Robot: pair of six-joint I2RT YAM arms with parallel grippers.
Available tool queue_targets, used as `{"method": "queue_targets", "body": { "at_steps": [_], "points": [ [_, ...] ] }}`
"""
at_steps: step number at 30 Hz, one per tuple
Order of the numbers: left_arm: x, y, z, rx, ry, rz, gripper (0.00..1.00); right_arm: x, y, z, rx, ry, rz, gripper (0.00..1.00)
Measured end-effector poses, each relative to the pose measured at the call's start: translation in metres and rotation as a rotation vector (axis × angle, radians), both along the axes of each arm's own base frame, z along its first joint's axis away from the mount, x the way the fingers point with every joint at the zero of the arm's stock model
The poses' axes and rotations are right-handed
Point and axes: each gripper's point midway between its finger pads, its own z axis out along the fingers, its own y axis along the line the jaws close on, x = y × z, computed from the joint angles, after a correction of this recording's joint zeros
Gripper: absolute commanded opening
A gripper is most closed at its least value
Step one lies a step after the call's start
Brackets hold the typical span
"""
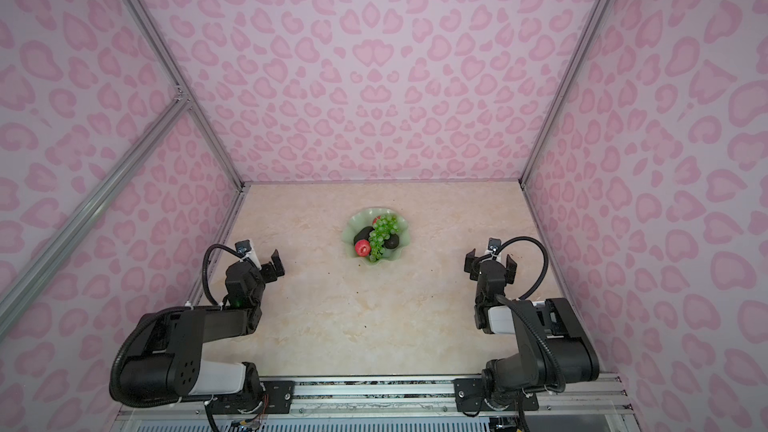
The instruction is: Place and organize the fake fruits in the fruit bowl
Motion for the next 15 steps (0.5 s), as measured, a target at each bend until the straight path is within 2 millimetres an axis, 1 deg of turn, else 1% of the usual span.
{"method": "queue_targets", "body": {
  "at_steps": [2, 4, 8, 11, 15],
  "points": [
    [0.010, -0.003, 0.010, -0.003, -0.032, -0.017, 0.98, 0.005, 0.011, -0.004, 0.004, -0.004, 0.072, 0.99],
    [0.013, -0.005, 0.016, -0.002, -0.054, -0.023, 0.98, 0.008, 0.018, 0.001, 0.007, -0.027, 0.110, 0.99],
    [0.015, -0.012, 0.017, 0.012, -0.052, -0.043, 0.98, 0.015, 0.021, 0.019, 0.007, -0.080, 0.133, 0.99],
    [0.017, -0.015, 0.016, 0.019, -0.046, -0.062, 0.98, 0.016, 0.023, 0.018, 0.009, -0.077, 0.148, 0.99],
    [0.019, -0.013, 0.018, 0.018, -0.050, -0.070, 0.98, 0.018, 0.026, 0.020, 0.007, -0.077, 0.163, 0.99]
  ]
}}
